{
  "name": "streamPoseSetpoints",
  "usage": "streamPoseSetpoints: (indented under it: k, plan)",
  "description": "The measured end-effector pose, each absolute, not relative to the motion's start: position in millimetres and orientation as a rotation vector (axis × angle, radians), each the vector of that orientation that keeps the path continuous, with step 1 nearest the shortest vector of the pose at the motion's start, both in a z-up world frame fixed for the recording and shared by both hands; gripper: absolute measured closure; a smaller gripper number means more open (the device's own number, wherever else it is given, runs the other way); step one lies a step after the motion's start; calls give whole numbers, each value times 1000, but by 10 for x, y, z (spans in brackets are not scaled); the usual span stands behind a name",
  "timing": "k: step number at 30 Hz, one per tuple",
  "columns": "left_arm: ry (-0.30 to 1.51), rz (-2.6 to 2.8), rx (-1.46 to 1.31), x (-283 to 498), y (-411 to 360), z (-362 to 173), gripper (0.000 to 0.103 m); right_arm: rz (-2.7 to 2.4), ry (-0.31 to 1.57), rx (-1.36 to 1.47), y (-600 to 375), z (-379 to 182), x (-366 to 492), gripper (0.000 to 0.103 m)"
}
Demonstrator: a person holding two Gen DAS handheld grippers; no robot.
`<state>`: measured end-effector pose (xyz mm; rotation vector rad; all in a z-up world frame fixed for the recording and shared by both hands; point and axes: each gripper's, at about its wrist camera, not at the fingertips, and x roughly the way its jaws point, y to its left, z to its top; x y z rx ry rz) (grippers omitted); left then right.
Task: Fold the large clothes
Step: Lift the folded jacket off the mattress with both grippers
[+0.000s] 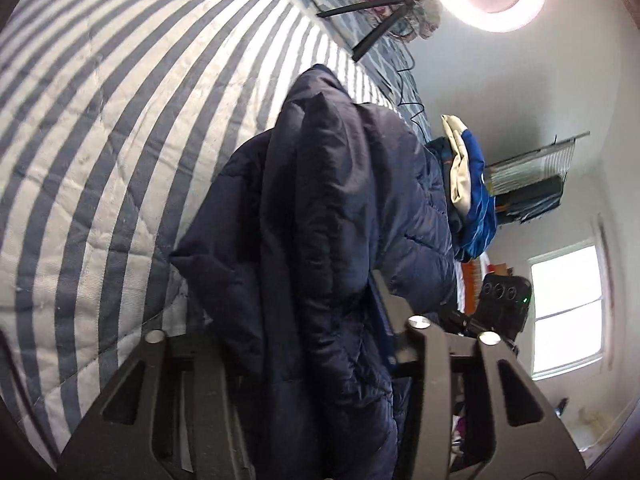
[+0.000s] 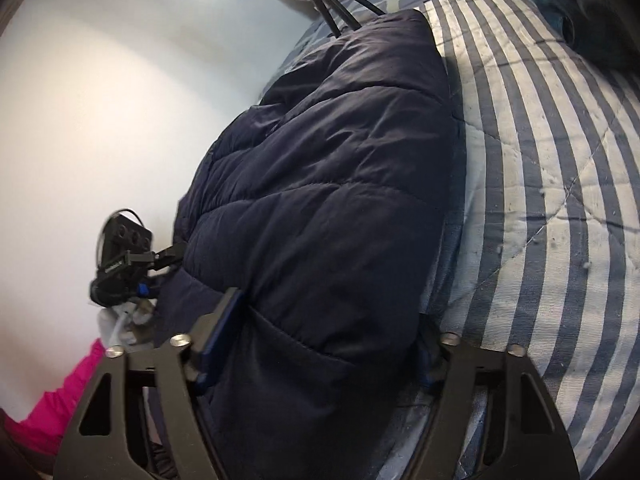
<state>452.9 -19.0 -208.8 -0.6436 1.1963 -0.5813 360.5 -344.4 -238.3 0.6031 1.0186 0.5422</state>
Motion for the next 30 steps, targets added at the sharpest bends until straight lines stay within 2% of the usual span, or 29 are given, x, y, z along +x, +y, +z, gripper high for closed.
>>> streamPoseSetpoints:
  k: [3, 9, 17, 30]
  plan:
    - [1173, -554, -582, 4483, -279, -1979, 75, 520, 1012, 598, -3460, -2321, 3564, 61]
    - [1123, -493, -458, 4338, -513, -1737, 82, 449, 1008, 437, -3319, -2055, 3468, 76]
    - [1082, -484, -356, 4054, -728, -1513, 85, 347, 1018, 204, -2986, -1715, 3336, 83]
    - [1030, -583, -260, 3621, -1292, -997, 86, 225, 977, -18, -3161, -1199, 2874, 84]
